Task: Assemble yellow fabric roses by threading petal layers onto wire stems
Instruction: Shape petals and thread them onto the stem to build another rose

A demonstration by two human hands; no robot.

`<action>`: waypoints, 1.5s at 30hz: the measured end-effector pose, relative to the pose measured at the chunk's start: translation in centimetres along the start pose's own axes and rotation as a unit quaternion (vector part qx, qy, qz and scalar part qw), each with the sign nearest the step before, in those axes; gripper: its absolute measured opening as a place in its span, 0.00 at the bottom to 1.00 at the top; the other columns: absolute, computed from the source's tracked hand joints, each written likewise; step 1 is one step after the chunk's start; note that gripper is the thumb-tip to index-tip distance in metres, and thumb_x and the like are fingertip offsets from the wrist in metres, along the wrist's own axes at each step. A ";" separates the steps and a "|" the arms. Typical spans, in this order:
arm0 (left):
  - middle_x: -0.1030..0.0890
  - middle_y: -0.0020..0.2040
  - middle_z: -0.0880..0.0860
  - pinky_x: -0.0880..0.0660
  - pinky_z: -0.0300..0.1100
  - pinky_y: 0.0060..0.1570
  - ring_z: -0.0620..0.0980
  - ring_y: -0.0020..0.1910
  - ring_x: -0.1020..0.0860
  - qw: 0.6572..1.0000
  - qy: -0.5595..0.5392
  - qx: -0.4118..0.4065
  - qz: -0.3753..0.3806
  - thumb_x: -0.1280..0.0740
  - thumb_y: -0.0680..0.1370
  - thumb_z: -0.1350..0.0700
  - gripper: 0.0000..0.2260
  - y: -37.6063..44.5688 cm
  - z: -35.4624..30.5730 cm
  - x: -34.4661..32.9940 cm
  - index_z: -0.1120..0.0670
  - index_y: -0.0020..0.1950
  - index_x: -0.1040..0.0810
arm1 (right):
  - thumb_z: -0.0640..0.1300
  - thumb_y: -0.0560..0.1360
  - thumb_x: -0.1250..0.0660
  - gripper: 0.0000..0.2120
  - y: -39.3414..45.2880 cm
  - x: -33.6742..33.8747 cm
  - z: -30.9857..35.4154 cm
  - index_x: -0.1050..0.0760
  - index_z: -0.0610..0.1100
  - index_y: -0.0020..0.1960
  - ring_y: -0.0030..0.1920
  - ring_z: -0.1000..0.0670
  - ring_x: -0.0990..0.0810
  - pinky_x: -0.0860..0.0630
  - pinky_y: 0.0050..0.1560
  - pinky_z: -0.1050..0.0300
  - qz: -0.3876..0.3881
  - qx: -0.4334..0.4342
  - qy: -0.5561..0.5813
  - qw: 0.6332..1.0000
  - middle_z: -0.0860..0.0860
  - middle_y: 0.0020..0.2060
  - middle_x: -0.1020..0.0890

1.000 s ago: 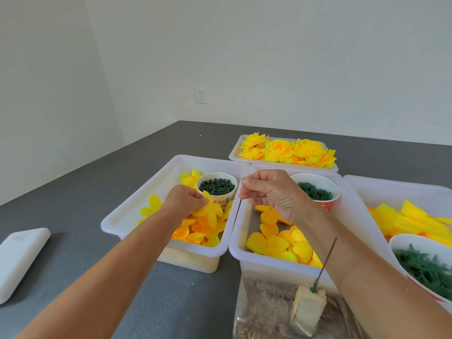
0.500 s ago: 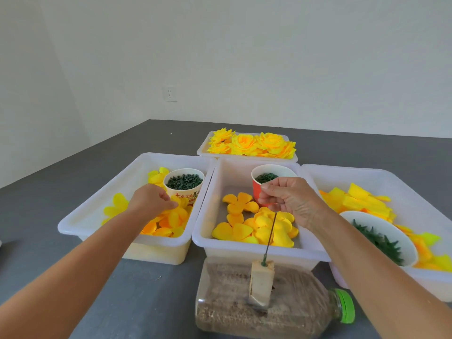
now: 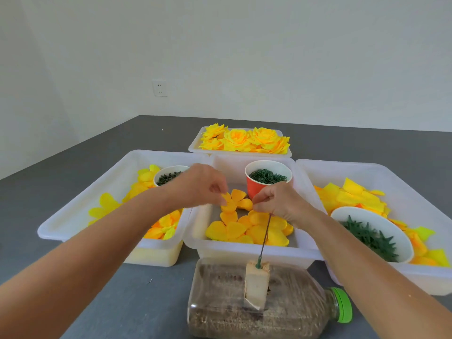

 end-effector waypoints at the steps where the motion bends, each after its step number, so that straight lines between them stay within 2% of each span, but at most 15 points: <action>1: 0.20 0.41 0.46 0.30 0.29 0.39 0.39 0.38 0.25 0.997 0.018 -0.015 0.072 0.25 0.70 0.52 0.09 0.7 -0.9 -2.0 0.51 0.47 0.19 | 0.38 0.69 0.26 0.11 0.0 -0.2 0.0 0.19 0.39 0.51 0.50 0.48 0.20 0.23 0.55 0.51 0.002 0.003 -0.029 1.000 0.45 0.48 0.17; 4: 0.19 0.48 0.49 0.28 0.40 0.47 0.47 0.47 0.23 0.980 0.086 -0.042 0.175 0.25 0.69 0.48 0.17 2.1 -2.4 -5.9 0.53 0.54 0.20 | 0.41 0.69 0.26 0.17 -0.1 -0.4 -0.4 0.21 0.39 0.56 0.53 0.49 0.22 0.25 0.58 0.53 0.019 -0.004 -0.082 0.996 0.46 0.53 0.18; 8: 0.19 0.50 0.51 0.32 0.38 0.40 0.48 0.46 0.24 0.969 0.093 -0.048 0.225 0.25 0.69 0.48 0.21 2.0 -1.9 -8.6 0.54 0.59 0.23 | 0.43 0.68 0.26 0.19 -0.4 -1.5 -0.4 0.21 0.38 0.57 0.53 0.45 0.21 0.26 0.53 0.53 0.074 0.006 -0.208 0.975 0.44 0.51 0.19; 11: 0.19 0.47 0.51 0.34 0.37 0.35 0.48 0.43 0.25 0.969 0.086 -0.042 0.228 0.25 0.69 0.50 0.18 1.6 -1.3 -9.1 0.54 0.56 0.21 | 0.42 0.69 0.26 0.20 -0.4 -1.7 -0.3 0.22 0.38 0.59 0.49 0.46 0.21 0.26 0.50 0.55 0.081 0.005 -0.212 0.974 0.44 0.48 0.19; 15: 0.23 0.49 0.49 0.31 0.41 0.41 0.48 0.46 0.27 0.965 0.119 -0.038 0.229 0.26 0.69 0.46 0.19 1.3 -1.3 -9.5 0.51 0.58 0.23 | 0.49 0.70 0.27 0.21 -0.5 -1.8 -0.3 0.22 0.42 0.60 0.53 0.47 0.23 0.27 0.53 0.53 0.089 0.012 -0.229 0.969 0.45 0.53 0.20; 18: 0.25 0.42 0.48 0.32 0.42 0.41 0.48 0.44 0.27 0.964 0.103 -0.037 0.244 0.25 0.70 0.53 0.20 1.2 -1.4 -9.7 0.53 0.60 0.26 | 0.49 0.69 0.26 0.24 -0.4 -1.5 -0.7 0.25 0.43 0.63 0.57 0.48 0.25 0.27 0.57 0.54 0.070 -0.001 -0.238 0.969 0.47 0.57 0.22; 20: 0.20 0.42 0.51 0.30 0.38 0.41 0.49 0.44 0.22 0.972 0.037 -0.034 0.230 0.25 0.70 0.59 0.19 1.4 -1.5 -9.2 0.57 0.58 0.24 | 0.47 0.68 0.25 0.24 -0.3 -1.1 -0.8 0.24 0.42 0.62 0.56 0.49 0.24 0.26 0.57 0.54 0.053 -0.005 -0.228 0.972 0.47 0.56 0.22; 24: 0.21 0.34 0.50 0.28 0.32 0.38 0.41 0.33 0.24 0.967 -0.212 -0.010 0.140 0.26 0.69 0.66 0.09 1.7 -1.1 -6.4 0.57 0.46 0.19 | 0.45 0.71 0.28 0.08 -0.5 -0.3 0.6 0.18 0.42 0.48 0.46 0.50 0.22 0.28 0.47 0.56 -0.011 0.048 -0.154 0.987 0.47 0.44 0.18; 26: 0.21 0.33 0.51 0.27 0.35 0.38 0.41 0.32 0.25 0.952 -0.286 -0.006 0.108 0.26 0.68 0.68 0.08 1.6 -0.8 -5.6 0.57 0.41 0.18 | 0.46 0.75 0.32 0.10 -0.7 -0.1 1.6 0.20 0.42 0.38 0.37 0.49 0.23 0.28 0.41 0.51 -0.019 0.069 -0.066 0.995 0.45 0.35 0.19; 29: 0.22 0.31 0.50 0.28 0.32 0.34 0.39 0.30 0.26 0.938 -0.340 0.005 0.064 0.26 0.67 0.70 0.10 1.6 -0.4 -5.0 0.56 0.38 0.20 | 0.46 0.74 0.30 0.08 -1.2 -1.5 2.0 0.19 0.42 0.49 0.41 0.52 0.19 0.23 0.45 0.53 0.068 0.057 0.051 0.995 0.47 0.42 0.16; 32: 0.22 0.31 0.50 0.28 0.30 0.33 0.39 0.29 0.25 0.925 -0.377 0.005 0.056 0.27 0.67 0.71 0.10 1.6 -0.4 -5.0 0.57 0.38 0.20 | 0.35 0.70 0.28 0.17 -1.5 -2.6 1.9 0.23 0.39 0.58 0.49 0.52 0.20 0.23 0.53 0.52 0.129 0.050 0.060 0.989 0.44 0.50 0.18; 35: 0.21 0.31 0.49 0.27 0.31 0.34 0.39 0.30 0.25 0.922 -0.382 -0.002 0.063 0.27 0.67 0.72 0.11 1.7 -0.6 -5.1 0.57 0.39 0.20 | 0.31 0.70 0.29 0.17 -1.7 -3.2 1.5 0.24 0.37 0.59 0.46 0.55 0.19 0.21 0.51 0.58 0.165 0.036 0.100 0.981 0.44 0.46 0.17; 38: 0.19 0.30 0.46 0.26 0.31 0.35 0.38 0.31 0.23 0.917 -0.393 -0.007 0.071 0.28 0.68 0.73 0.10 1.7 -0.7 -5.2 0.58 0.41 0.19 | 0.33 0.69 0.28 0.13 -1.7 -3.0 1.7 0.22 0.43 0.52 0.41 0.60 0.21 0.25 0.45 0.65 0.161 0.048 0.072 0.983 0.50 0.41 0.19; 42: 0.18 0.34 0.48 0.23 0.33 0.40 0.41 0.35 0.20 0.905 -0.420 -0.033 0.050 0.30 0.68 0.74 0.10 1.4 -1.2 -4.5 0.59 0.41 0.19 | 0.40 0.68 0.26 0.25 -1.0 -2.0 1.4 0.26 0.42 0.64 0.61 0.49 0.24 0.29 0.65 0.50 0.116 0.025 0.125 0.985 0.47 0.59 0.21; 45: 0.17 0.38 0.54 0.21 0.37 0.44 0.47 0.41 0.20 0.897 -0.440 -0.048 0.012 0.30 0.68 0.74 0.11 1.4 -1.3 -3.8 0.58 0.40 0.19 | 0.40 0.70 0.29 0.21 -1.1 -2.2 -0.2 0.25 0.41 0.63 0.55 0.50 0.21 0.26 0.56 0.52 0.129 -0.077 0.197 0.969 0.46 0.54 0.19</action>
Point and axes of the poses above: each hand's wrist, its own y-axis towards the middle knuckle, its own x-axis out of the back of the hand, z = x × y, the point moved 9 cm from there along y, towards the middle knuckle
